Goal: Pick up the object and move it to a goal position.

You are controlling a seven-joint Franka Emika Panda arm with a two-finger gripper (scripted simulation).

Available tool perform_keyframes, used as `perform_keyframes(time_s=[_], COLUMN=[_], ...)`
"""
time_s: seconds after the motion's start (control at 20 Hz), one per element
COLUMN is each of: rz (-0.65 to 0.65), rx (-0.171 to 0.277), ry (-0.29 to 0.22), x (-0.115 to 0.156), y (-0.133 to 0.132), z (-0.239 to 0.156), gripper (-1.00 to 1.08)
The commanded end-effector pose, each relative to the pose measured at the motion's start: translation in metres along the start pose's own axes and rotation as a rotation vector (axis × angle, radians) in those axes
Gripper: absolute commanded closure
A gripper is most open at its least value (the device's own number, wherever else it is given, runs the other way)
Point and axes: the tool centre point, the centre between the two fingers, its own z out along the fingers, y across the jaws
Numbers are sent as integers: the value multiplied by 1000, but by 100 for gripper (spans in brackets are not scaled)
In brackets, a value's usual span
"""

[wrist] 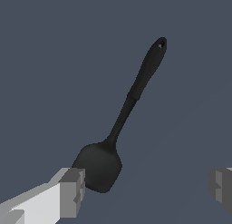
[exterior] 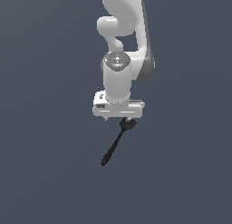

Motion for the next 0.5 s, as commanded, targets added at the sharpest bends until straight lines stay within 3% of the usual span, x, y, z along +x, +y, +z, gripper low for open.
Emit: perform_keyframes(time_s=[0.0, 0.45], rz=[41, 247], rx=[0, -5], ry=[0, 2], x=[4, 23], y=[-2, -9], z=[9, 52], gripper=[-92, -92])
